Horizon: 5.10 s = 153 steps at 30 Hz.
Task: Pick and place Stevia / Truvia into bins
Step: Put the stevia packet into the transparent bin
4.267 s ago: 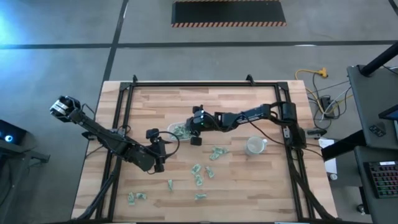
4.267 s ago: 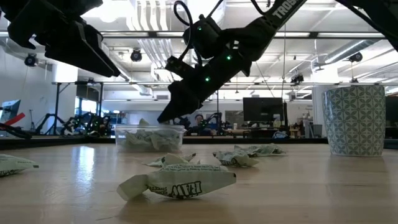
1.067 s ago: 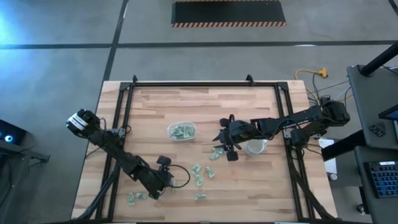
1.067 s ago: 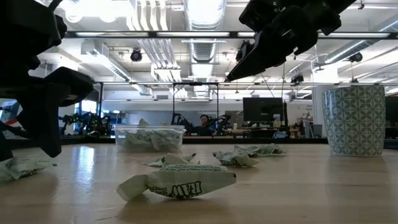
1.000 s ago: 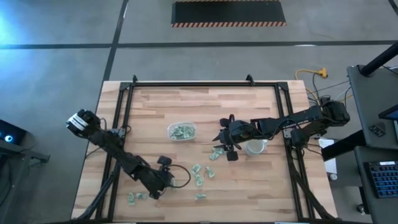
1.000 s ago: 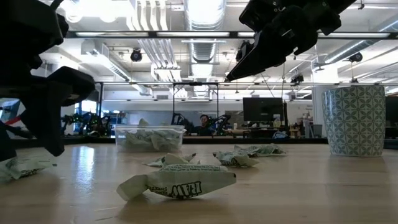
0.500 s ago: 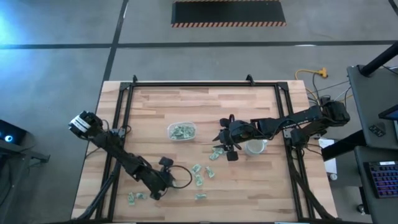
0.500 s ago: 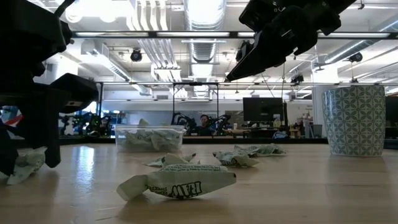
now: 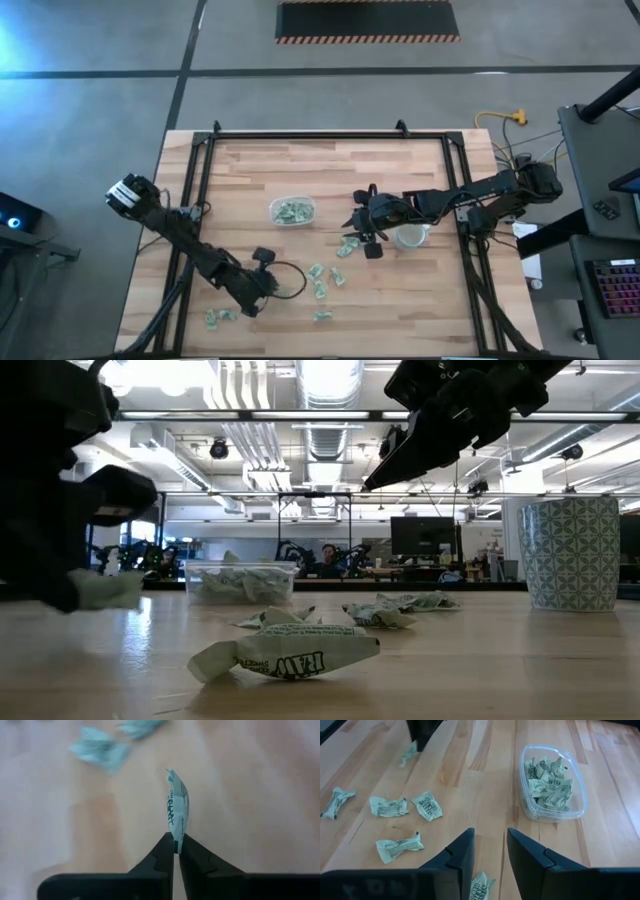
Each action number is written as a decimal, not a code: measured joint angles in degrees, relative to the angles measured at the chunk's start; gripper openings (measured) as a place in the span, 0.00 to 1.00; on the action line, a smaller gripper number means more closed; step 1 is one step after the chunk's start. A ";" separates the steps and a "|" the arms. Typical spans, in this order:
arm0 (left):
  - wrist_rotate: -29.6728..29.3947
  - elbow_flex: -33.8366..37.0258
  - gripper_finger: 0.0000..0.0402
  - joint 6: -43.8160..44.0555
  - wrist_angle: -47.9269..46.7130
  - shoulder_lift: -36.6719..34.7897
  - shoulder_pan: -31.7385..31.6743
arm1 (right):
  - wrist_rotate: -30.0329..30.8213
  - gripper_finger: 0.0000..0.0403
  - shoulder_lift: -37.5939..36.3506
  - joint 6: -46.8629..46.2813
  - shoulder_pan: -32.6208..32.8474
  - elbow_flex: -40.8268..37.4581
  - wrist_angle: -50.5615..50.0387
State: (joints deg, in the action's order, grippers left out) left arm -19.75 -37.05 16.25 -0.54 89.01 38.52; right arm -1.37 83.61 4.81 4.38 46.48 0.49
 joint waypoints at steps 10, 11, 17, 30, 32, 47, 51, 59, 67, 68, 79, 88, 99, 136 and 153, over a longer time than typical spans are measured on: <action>-25.96 -0.40 0.01 1.59 -10.18 -8.92 -4.60 | -0.02 0.24 0.00 0.73 0.00 -0.02 -0.02; -27.50 -0.25 0.01 1.34 -10.85 -9.61 -5.89 | -0.02 0.24 0.00 0.95 0.00 -0.02 0.05; -28.16 -0.03 0.01 -1.47 -13.97 -10.58 -17.69 | -0.02 0.23 -0.02 1.31 0.00 -0.13 0.15; -16.41 -0.79 0.01 -6.20 -15.45 -8.96 -30.47 | -0.04 0.22 -0.02 1.34 -0.01 -0.55 0.24; -15.64 -0.79 0.01 -6.38 -16.27 -8.88 -30.68 | -0.04 0.22 -0.02 1.46 0.00 -0.55 0.34; -11.33 -3.41 0.51 -8.90 -20.73 -10.07 -30.47 | -0.05 0.21 -0.04 0.75 -0.02 -0.55 0.17; -6.26 -6.72 0.58 -4.14 -28.06 -11.88 -30.19 | -0.12 0.20 -0.11 -1.64 -0.02 -1.54 -0.63; 1.25 -7.66 0.60 1.27 -29.81 -16.54 -25.54 | -1.66 0.23 4.61 -4.25 0.11 -2.10 0.02; 1.20 -7.72 0.60 3.03 -25.46 -17.51 -17.98 | -1.64 0.30 11.31 -7.54 -1.67 -2.08 0.15; 1.21 -7.72 0.60 3.05 -24.94 -17.51 -17.14 | -1.64 0.31 11.70 -7.84 -2.01 -1.95 0.21; 0.85 -7.70 0.60 4.41 -22.42 -17.51 -11.52 | -2.06 0.41 14.64 -10.02 -3.54 -1.81 1.94; 0.33 -7.70 0.60 4.43 -22.11 -17.49 -11.08 | -2.23 0.41 15.80 -10.02 -3.54 -1.81 3.19; -0.06 -7.60 0.60 4.54 -22.17 -17.49 -11.02 | -1.96 0.34 17.90 -9.38 -3.53 -1.81 4.35; -0.02 -4.39 0.60 8.89 -20.82 -17.44 -10.14 | -2.73 0.32 16.26 -10.51 -3.52 -1.84 2.73; -0.02 -4.40 0.60 8.85 -20.85 -17.44 -9.97 | -0.52 0.15 18.38 -7.86 -3.52 -1.82 3.96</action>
State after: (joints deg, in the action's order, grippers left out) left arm -19.77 -41.45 25.10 -21.39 71.57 28.56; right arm -1.88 101.99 -3.05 0.86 44.66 4.45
